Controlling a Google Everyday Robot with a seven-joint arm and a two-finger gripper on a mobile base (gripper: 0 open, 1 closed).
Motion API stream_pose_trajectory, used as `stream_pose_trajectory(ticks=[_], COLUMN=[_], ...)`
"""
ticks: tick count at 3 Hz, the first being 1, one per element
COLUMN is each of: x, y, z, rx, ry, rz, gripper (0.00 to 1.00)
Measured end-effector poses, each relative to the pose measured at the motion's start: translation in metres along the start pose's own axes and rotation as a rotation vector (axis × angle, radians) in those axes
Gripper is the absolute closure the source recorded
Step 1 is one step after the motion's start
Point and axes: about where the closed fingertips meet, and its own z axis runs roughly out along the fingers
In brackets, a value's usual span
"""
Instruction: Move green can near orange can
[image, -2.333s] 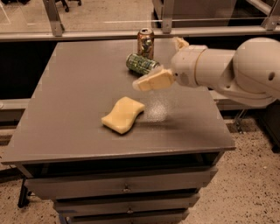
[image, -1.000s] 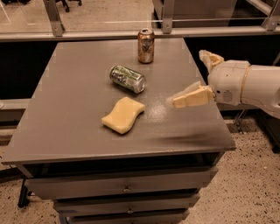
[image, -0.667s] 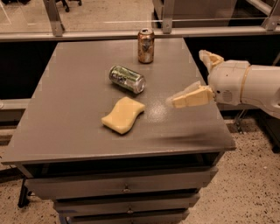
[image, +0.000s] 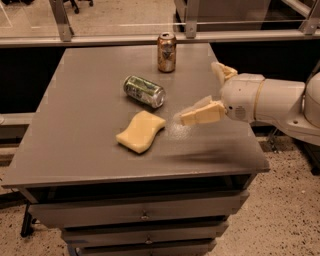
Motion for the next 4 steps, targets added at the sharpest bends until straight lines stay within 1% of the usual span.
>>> stream_pose_trajectory(ticks=[1, 2, 3, 4], x=[0.008, 0.020, 0.029, 0.031], y=[0.010, 0.013, 0.005, -0.006], z=[0.027, 0.057, 0.084, 0.109], rx=[-0.016, -0.024, -0.014, 0.002], ry=[-0.004, 0.004, 0.009, 0.013], rz=[0.024, 0.043, 0.062, 0.083], gripper=[0.00, 0.00, 0.00, 0.00])
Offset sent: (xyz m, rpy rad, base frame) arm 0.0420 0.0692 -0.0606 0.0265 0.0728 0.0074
